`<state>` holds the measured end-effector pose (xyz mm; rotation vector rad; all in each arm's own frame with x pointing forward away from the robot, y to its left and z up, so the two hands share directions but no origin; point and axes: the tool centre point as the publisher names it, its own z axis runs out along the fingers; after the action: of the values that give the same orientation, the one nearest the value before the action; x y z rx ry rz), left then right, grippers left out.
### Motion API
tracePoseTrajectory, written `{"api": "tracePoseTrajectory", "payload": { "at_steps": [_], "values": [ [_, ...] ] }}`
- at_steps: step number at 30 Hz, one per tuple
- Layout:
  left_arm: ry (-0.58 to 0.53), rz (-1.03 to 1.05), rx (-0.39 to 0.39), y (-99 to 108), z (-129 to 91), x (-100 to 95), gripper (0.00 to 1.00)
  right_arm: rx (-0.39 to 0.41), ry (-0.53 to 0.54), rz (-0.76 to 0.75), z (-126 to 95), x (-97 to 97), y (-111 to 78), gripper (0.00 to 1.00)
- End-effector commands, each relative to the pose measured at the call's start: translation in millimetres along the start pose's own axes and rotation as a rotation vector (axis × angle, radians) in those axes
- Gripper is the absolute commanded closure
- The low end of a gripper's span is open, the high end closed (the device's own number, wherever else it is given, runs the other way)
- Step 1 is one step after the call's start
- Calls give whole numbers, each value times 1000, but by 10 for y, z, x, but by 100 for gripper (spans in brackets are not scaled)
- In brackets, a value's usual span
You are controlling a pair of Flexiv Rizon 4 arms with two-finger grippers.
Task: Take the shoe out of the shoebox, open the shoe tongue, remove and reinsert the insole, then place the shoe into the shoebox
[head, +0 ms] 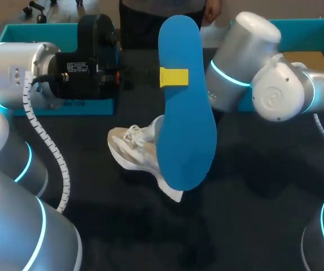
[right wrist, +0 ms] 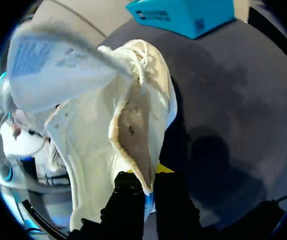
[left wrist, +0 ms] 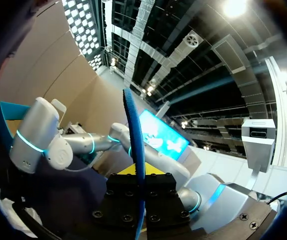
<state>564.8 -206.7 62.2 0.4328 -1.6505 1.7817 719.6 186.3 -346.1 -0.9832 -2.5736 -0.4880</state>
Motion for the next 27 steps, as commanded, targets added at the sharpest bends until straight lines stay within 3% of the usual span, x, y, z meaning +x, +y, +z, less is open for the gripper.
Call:
{"api": "tracePoseTrajectory", "payload": {
  "at_steps": [1,10,16,27],
  "values": [
    [-12,1,22,48,63,68,100,-72,-55,102,2,117,-101,100],
    [-12,1,22,48,63,68,100,-123,-175,344,-25,246,-240,100],
    [-12,1,22,48,63,68,100,-290,-238,343,-30,220,-287,100],
    [-12,1,22,48,63,68,100,-290,-238,343,-30,220,-287,100]
  ]
}}
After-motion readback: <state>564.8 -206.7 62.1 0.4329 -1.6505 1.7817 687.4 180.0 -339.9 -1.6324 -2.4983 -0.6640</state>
